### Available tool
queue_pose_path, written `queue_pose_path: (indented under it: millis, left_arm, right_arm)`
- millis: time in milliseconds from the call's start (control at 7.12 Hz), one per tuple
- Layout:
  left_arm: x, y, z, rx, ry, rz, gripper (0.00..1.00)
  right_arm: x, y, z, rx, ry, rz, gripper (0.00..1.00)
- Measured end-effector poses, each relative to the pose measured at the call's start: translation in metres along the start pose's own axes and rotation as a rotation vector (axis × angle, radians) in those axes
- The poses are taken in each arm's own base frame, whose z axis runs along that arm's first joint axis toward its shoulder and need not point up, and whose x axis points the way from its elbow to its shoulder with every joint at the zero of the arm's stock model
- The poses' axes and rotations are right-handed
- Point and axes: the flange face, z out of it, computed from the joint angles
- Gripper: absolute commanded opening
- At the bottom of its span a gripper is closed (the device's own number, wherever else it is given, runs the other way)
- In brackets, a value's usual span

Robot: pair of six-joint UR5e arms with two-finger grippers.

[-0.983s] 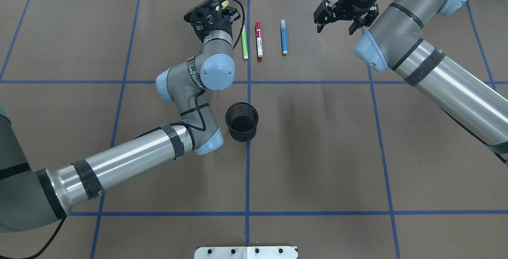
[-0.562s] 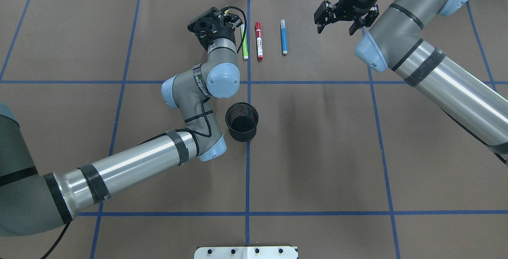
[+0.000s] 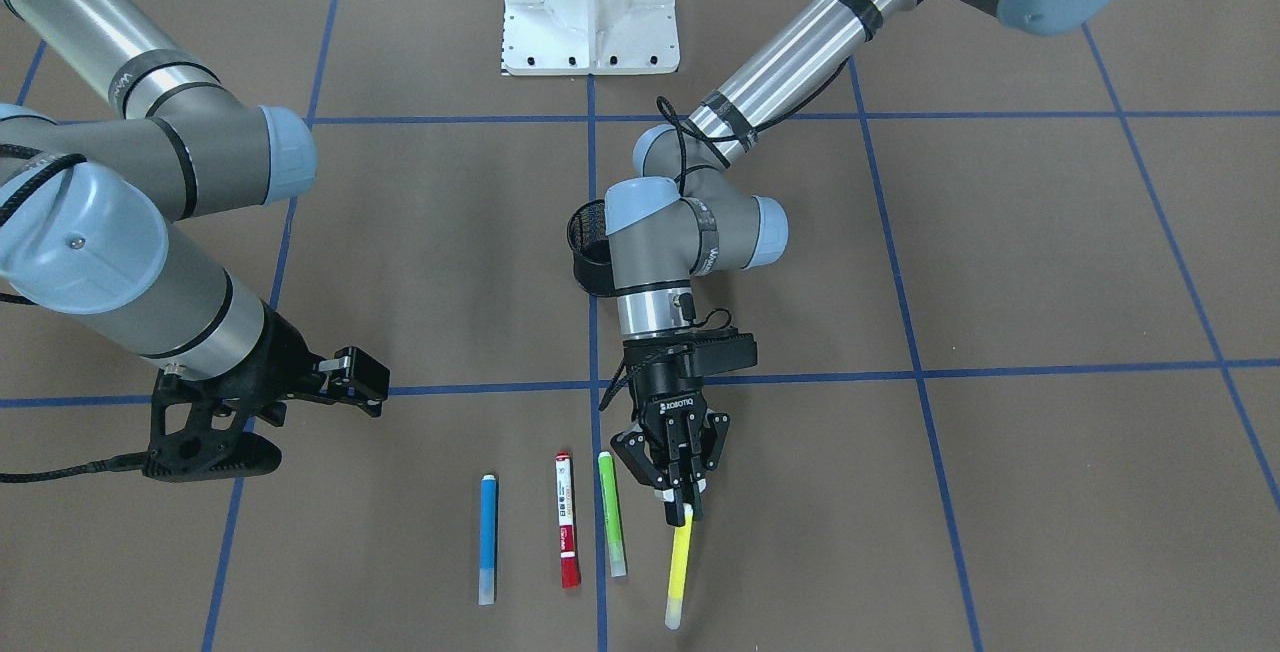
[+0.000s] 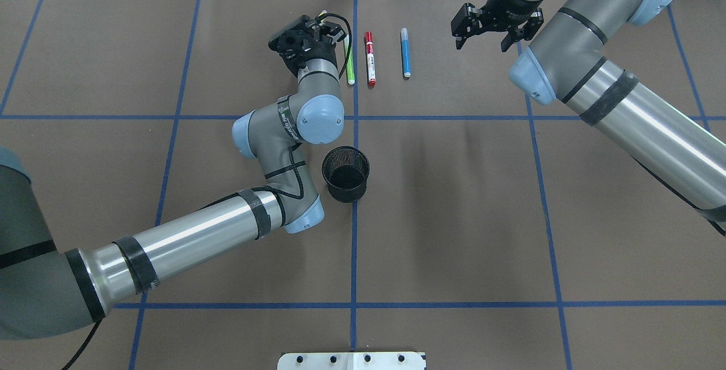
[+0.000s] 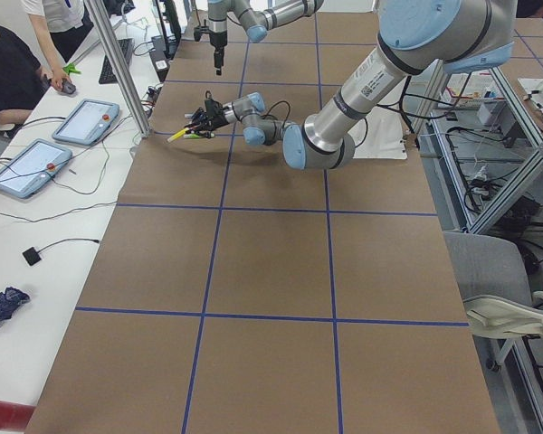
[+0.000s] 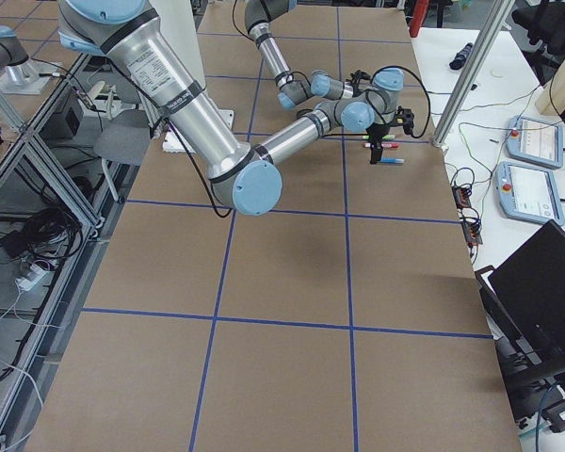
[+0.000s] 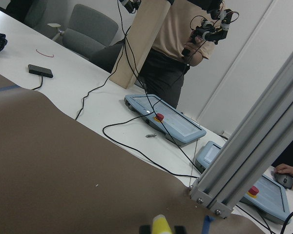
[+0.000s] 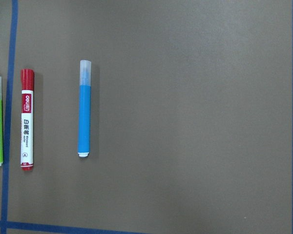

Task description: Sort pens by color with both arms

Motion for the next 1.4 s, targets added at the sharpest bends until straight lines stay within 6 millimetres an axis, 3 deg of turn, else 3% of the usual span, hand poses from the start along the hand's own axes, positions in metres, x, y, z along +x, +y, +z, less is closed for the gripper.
queue_pose_path:
  millis: [140,421,702,983,1264,1405]
  left_arm:
    - [0.004,0.0,-0.001,-0.005,0.003,-0.004,1.0]
    - [0.015,0.0,-0.006,-0.02,0.013,-0.006,1.0]
    - [0.053,-0.017,-0.028,-0.089,0.075,0.08,1.0]
    - [0.081,-0.062,-0.036,-0.174,0.142,0.176,1.0]
    - [0.063,-0.126,-0.021,-0.316,0.107,0.291,1.0]
    - [0.036,-0.165,-0.009,-0.408,0.058,0.363,1.0]
  right_arm:
    - [0.0,0.0,0.0,0.0,0.001,0.0,1.0]
    - [0.002,0.0,0.001,-0.003,0.002,0.002,1.0]
    - [0.002,-0.001,0.001,-0.004,0.003,0.009,1.0]
    - [0.011,-0.013,-0.02,0.023,-0.005,0.032,1.0]
    - [0.022,-0.021,-0.043,0.012,-0.02,0.07,1.0]
    - [0.039,-0.025,-0.055,-0.016,-0.034,0.107,1.0]
